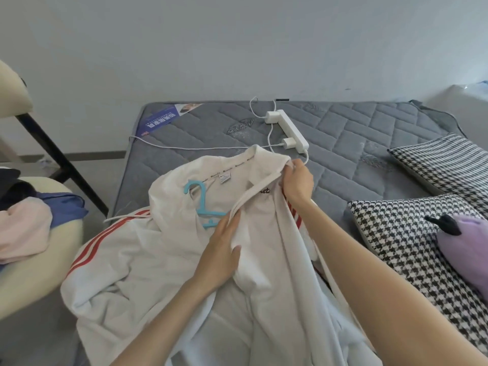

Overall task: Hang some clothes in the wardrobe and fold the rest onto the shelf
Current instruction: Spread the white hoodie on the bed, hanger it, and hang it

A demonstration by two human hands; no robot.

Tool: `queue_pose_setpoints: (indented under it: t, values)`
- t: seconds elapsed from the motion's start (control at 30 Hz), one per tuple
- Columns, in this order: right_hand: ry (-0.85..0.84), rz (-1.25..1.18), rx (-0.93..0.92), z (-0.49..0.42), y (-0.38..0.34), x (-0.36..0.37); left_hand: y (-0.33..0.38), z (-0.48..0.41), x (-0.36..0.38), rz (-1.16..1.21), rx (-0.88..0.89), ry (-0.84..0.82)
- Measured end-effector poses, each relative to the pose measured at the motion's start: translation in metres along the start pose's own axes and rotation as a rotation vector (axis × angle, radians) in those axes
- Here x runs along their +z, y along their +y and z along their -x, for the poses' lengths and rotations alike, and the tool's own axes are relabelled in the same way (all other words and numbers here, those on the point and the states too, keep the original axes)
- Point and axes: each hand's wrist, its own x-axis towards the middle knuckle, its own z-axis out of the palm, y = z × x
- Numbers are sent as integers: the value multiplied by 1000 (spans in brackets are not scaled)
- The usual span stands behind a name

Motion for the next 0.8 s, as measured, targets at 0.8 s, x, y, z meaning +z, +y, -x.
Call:
queue_pose_setpoints:
  t: [0.8]
  values:
    - [-510, -225, 169, 105, 18, 88, -72, 1, -28, 520, -843, 332]
